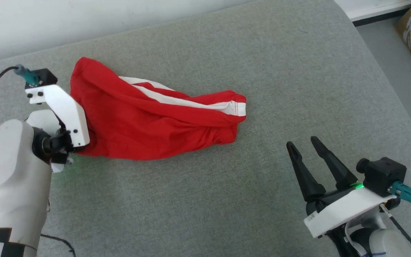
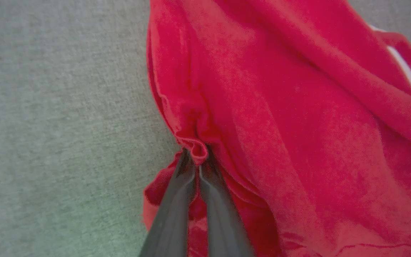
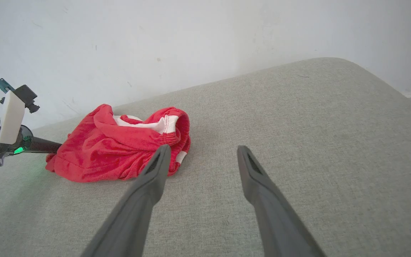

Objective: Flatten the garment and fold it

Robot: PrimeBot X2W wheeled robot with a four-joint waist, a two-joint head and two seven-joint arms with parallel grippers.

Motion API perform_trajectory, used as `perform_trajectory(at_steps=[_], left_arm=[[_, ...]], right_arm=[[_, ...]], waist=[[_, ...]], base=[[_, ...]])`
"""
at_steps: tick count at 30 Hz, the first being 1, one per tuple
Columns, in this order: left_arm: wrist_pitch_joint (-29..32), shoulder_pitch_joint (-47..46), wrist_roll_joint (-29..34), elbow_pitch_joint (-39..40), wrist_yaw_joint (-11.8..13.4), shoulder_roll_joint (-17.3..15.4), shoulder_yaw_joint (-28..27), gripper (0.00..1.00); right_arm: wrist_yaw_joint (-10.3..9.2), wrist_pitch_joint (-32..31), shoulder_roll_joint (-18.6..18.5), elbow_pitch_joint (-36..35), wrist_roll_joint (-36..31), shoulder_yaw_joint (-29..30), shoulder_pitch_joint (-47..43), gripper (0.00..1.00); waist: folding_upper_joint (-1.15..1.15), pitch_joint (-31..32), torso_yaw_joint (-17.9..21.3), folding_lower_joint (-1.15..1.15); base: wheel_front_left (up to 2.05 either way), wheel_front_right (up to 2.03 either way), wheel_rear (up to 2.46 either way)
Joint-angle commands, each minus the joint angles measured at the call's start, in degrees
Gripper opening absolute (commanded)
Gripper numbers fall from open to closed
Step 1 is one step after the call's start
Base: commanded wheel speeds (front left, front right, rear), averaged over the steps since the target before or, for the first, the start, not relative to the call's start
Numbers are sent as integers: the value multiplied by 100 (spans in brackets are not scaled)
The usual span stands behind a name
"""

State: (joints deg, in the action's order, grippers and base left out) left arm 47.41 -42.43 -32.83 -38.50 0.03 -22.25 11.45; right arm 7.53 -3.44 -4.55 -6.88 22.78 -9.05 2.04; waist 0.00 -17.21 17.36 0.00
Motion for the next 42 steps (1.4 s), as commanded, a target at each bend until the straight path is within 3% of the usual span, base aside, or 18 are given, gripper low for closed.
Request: perform_trajectory(at_steps=[1,7,11,16,25,33,34,35,36,37,38,42], left_arm=[[233,549,-95,-270,-74,230,133,0],[-490,831,-159,254,-19,121,-119,0],[-1126,1163,-142,903,85,60,-314,0],[-1485,1557,-95,1760,200,78,-369,0],[-1574,1495,-110,2371,236,290,-231,0],[-1685,1324,-92,2464,188,424,-92,0],[-1705,1314,-101,2458,177,438,-85,0],[-1725,1312,-107,2453,164,444,-79,0],[-1746,1319,-113,2456,149,446,-73,0],[-1746,1319,-113,2456,149,446,-73,0],[-1805,1351,-135,2506,110,450,-73,0],[-1912,1448,-167,2659,81,432,-107,0]], right_arm=[[-4,-7,-15,12,26,38,26,100],[-4,-169,-127,116,125,151,140,100],[-4,-353,-213,282,266,264,213,100],[-4,-778,-259,755,568,337,567,100],[-4,-1372,-132,2564,1000,-230,2133,100],[-4,-2271,-48,4377,939,-716,3096,100],[-4,-2444,-41,4559,944,-777,3150,89],[-4,-2659,-33,4714,972,-854,3187,43],[-4,-2861,-27,4825,1017,-921,3218,34],[-4,-2861,-27,4825,1017,-921,3218,34],[-4,-3146,-45,4905,1117,-1022,3267,0],[-4,-3195,-198,4718,1263,-1072,3330,0]], waist=[[0,21,-42,0],[0,158,-225,0],[0,268,-414,0],[0,291,-706,0],[0,88,-1056,0],[0,-68,-1245,0],[0,-73,-1261,0],[0,-74,-1274,0],[0,-70,-1285,0],[0,-70,-1285,0],[0,-45,-1302,0],[0,40,-1328,0]], base=[[0,0,0],[0,0,0],[0,0,0],[0,0,0],[0,0,0],[0,0,0],[0,0,0],[0,0,0],[0,0,0],[0,0,0],[0,0,0],[0,0,0]])
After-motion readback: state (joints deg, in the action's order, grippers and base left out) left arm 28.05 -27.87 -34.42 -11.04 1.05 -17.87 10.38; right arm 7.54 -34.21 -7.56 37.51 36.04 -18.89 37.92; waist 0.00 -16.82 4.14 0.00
